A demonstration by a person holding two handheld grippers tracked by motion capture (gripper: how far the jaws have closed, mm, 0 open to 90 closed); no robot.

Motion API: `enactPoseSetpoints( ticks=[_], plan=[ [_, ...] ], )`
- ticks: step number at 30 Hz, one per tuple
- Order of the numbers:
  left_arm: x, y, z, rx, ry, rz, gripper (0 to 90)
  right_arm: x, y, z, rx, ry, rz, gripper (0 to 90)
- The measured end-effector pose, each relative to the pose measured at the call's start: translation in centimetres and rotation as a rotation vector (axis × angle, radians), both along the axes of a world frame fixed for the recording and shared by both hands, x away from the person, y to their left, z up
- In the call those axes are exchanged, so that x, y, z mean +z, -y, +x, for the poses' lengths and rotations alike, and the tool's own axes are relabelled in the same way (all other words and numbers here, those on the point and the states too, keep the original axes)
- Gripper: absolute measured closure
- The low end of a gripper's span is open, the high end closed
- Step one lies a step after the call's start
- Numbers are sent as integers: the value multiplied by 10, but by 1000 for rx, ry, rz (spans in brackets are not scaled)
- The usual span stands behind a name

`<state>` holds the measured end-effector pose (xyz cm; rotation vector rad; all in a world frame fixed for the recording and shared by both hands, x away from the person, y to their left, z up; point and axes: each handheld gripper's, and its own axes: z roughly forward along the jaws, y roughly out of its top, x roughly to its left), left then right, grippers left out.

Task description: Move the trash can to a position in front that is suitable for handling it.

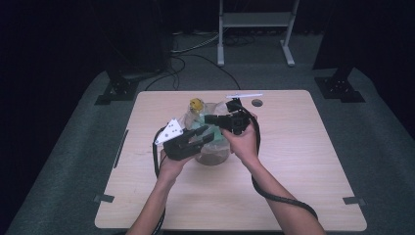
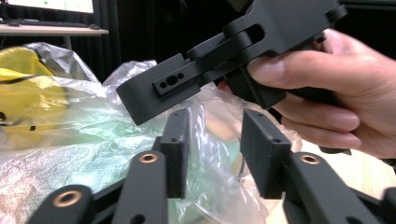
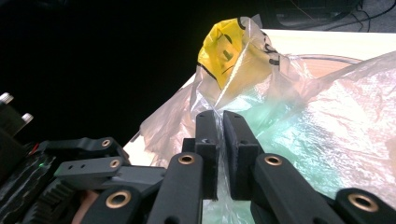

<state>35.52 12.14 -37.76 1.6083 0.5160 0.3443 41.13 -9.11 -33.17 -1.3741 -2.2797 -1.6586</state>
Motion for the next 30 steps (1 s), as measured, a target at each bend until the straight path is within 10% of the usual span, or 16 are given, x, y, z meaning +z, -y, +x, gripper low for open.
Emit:
enactPoseSetpoints(
  ticks=[17,30],
  plan=[
    [10,-13,2,82,-43,-48,194,-6,32,8,-65,-39,97,870],
    [18,-27,2,122,-57,-117,85,-3,45,8,-84,-33,132,870]
  ],
)
